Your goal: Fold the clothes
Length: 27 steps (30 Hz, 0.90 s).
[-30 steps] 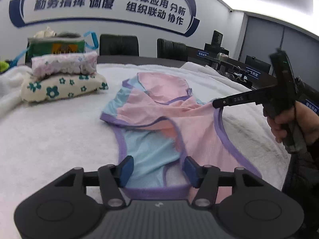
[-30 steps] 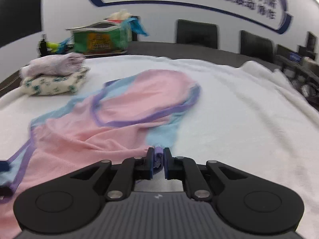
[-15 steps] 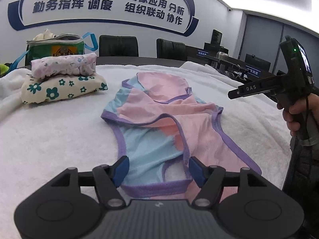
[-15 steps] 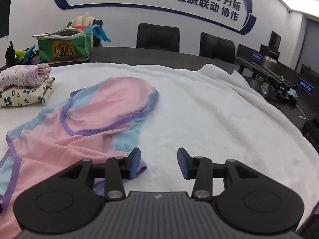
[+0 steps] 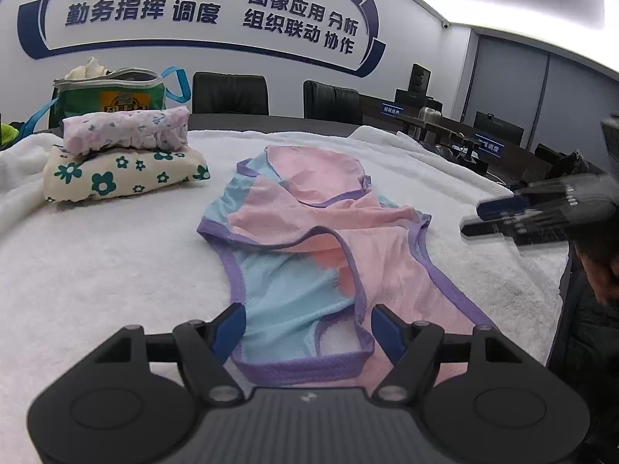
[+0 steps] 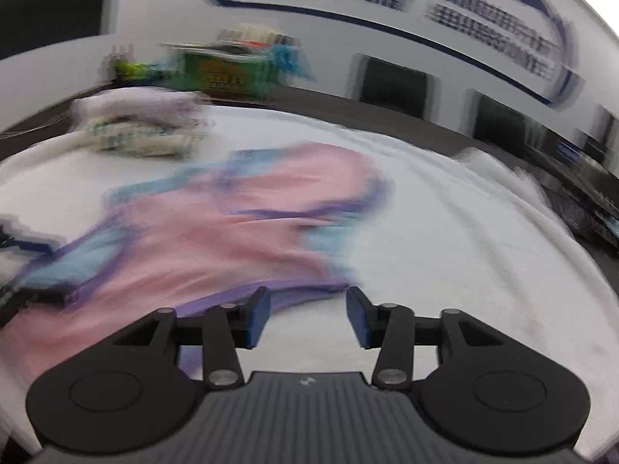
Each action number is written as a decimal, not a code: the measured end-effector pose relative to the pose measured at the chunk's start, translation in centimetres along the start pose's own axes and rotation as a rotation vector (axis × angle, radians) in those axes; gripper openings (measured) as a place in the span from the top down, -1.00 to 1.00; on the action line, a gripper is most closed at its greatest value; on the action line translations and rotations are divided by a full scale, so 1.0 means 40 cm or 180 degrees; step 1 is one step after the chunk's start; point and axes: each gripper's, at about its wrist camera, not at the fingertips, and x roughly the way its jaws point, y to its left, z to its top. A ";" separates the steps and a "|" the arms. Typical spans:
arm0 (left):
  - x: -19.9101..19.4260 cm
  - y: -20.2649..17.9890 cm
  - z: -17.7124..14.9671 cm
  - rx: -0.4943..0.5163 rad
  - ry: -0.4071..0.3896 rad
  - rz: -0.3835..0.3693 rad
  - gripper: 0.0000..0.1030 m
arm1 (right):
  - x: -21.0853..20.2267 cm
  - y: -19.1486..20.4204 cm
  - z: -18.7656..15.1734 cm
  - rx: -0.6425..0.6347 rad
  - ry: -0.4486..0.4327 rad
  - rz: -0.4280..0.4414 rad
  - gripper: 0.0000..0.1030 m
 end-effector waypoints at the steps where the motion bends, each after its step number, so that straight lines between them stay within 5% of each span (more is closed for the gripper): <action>1: 0.000 0.001 0.000 -0.0003 -0.0002 0.0003 -0.37 | -0.006 0.014 -0.002 -0.0068 0.0006 0.0096 -0.24; 10: 0.001 0.009 0.000 -0.0062 -0.0004 -0.0003 -0.37 | -0.022 0.113 -0.013 -0.0381 0.0075 0.0766 -0.19; 14: -0.002 0.017 0.001 -0.0115 -0.0025 -0.0001 -0.37 | 0.021 0.129 -0.038 -0.0172 0.0161 0.0931 0.24; 18: -0.001 0.021 0.002 -0.0144 -0.0018 -0.0014 -0.37 | 0.032 0.138 -0.057 -0.0250 0.0136 0.0946 0.39; 19: -0.001 0.022 0.003 -0.0155 -0.0017 -0.0021 -0.37 | 0.031 0.132 -0.055 -0.0223 0.0127 0.0958 0.66; 21: -0.001 0.024 0.003 -0.0169 -0.0017 -0.0027 -0.37 | 0.023 0.121 -0.049 -0.0175 0.0052 0.0903 0.88; 27: -0.003 0.024 0.003 -0.0174 -0.0028 -0.0030 -0.37 | -0.001 0.081 -0.035 0.0009 -0.0193 0.0738 0.93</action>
